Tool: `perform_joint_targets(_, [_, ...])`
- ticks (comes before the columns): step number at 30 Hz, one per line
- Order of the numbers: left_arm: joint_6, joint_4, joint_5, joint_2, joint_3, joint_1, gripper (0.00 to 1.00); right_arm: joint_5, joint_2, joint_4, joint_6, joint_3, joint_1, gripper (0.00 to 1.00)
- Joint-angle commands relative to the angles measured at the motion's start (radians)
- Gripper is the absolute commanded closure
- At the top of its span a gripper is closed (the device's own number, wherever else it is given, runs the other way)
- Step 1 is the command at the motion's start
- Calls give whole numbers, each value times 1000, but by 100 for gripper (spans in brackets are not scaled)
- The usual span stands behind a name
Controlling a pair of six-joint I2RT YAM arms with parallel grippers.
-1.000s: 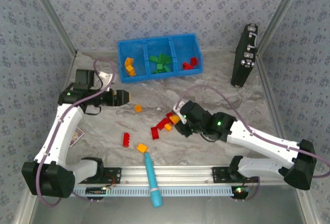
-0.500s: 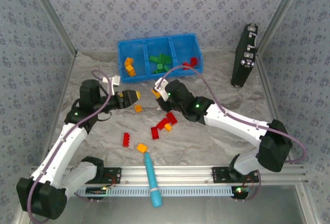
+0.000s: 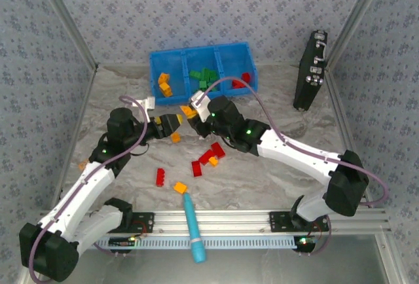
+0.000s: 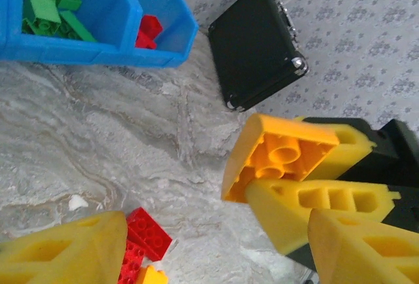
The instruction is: Sort the legos into containers by color
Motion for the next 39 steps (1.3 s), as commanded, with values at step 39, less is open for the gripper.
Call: perform_joint_targets(39, [130,-5,-50,35,51,-75,18,-91,39,-32,103,69,-6,77])
